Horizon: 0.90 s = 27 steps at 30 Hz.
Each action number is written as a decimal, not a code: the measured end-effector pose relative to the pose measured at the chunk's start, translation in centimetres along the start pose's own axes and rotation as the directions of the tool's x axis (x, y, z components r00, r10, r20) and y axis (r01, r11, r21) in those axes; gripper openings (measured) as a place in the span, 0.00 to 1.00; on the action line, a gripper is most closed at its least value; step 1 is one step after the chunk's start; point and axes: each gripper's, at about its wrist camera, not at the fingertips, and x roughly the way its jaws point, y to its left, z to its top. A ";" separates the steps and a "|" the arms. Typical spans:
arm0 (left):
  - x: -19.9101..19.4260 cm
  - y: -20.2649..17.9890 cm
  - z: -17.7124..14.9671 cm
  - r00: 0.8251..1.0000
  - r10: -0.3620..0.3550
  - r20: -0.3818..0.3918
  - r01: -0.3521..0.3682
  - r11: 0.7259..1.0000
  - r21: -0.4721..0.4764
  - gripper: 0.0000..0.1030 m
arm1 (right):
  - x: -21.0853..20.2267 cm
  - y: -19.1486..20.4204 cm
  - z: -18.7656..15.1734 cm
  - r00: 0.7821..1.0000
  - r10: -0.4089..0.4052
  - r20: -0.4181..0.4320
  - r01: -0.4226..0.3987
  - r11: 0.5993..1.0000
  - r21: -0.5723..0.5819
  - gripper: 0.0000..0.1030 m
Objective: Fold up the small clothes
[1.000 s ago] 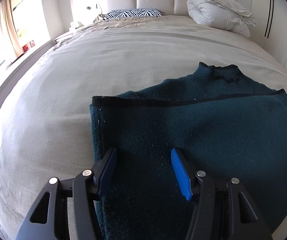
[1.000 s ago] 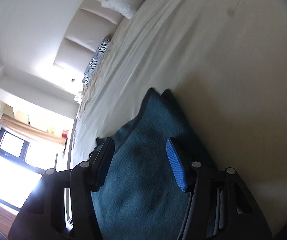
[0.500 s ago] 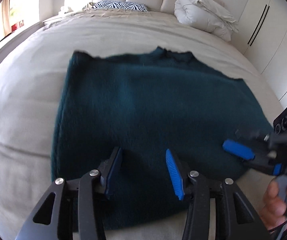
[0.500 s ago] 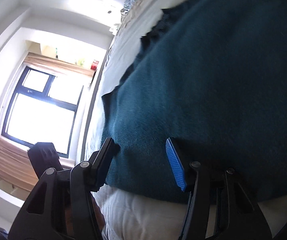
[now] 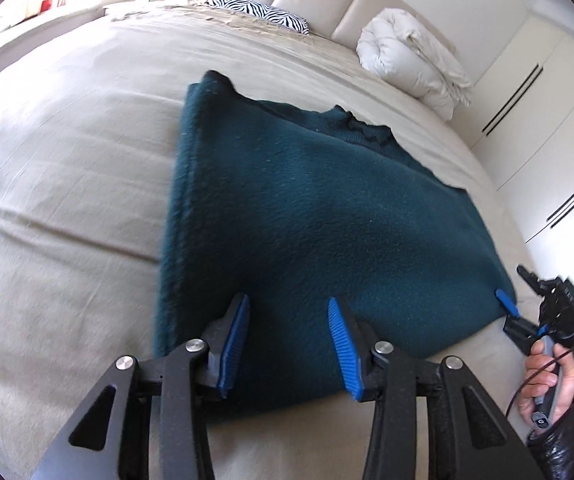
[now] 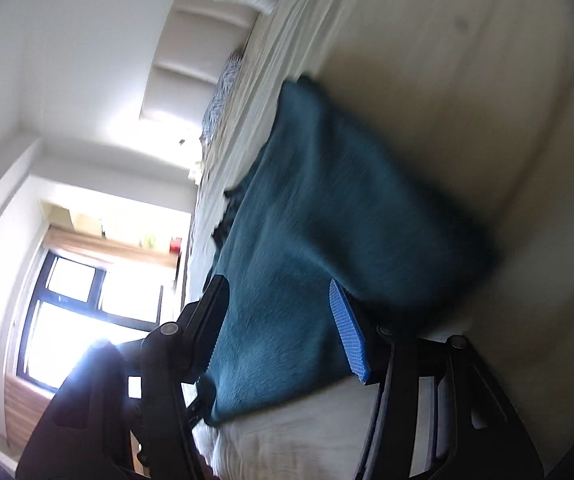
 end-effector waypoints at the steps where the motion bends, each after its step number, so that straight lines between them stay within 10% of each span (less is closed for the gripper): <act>1: -0.3 0.2 -0.1 1.000 -0.005 0.002 0.005 1.000 -0.006 0.42 | -1.0 -0.4 0.3 1.000 -0.008 0.019 0.008 1.000 0.009 0.49; 9: -4.2 3.6 -1.0 0.997 -0.050 0.061 0.058 0.990 -0.132 0.44 | -8.9 -1.6 -0.3 0.991 -0.050 0.125 0.046 0.998 0.031 0.53; 14: -6.1 4.9 -0.5 0.994 -0.013 0.109 0.034 0.981 -0.191 0.68 | -12.0 -0.8 -2.3 0.994 -0.024 0.106 0.025 1.000 -0.009 0.53; 27: -2.0 7.3 1.7 0.966 -0.256 0.021 0.247 0.903 -0.351 0.70 | -1.6 9.2 -7.4 0.987 0.026 -0.162 -0.054 0.983 -0.175 0.53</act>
